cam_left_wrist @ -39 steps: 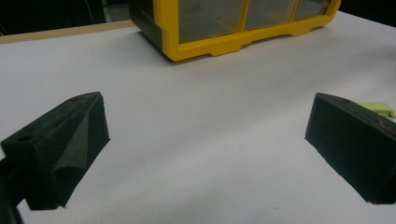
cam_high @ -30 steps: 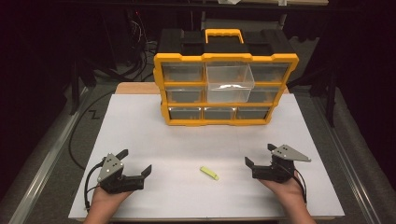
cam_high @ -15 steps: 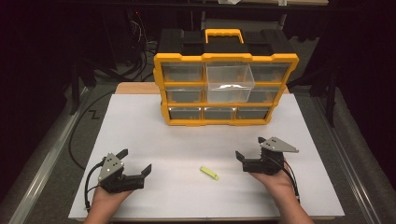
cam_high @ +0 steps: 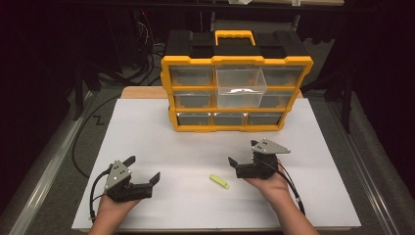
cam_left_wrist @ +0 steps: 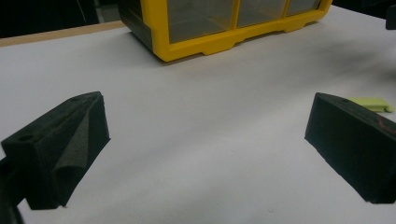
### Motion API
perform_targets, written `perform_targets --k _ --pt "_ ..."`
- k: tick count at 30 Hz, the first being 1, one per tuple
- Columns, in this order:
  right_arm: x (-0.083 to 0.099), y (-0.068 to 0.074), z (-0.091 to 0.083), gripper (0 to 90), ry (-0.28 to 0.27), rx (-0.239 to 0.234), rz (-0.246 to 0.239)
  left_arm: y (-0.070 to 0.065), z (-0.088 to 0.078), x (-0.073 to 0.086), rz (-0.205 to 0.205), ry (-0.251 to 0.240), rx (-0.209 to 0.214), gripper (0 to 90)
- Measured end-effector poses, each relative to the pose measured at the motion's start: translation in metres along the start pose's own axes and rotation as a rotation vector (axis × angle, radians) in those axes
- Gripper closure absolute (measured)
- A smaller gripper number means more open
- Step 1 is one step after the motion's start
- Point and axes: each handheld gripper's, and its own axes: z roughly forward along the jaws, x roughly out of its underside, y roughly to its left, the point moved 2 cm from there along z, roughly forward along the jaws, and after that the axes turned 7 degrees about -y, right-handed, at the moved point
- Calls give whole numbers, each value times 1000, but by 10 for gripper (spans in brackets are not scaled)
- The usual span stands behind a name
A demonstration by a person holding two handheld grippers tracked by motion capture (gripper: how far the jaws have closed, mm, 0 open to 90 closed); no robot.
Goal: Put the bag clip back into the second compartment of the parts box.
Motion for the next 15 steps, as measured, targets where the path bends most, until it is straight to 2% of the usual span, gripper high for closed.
perform_targets --k 11,15 --pt "-1 31 16 0 34 -73 -12 -2 -1 -1 5 -13 11 10" --pt "3 43 23 1 71 -110 -29 -1 -1 -1 -2 -15 12 10"
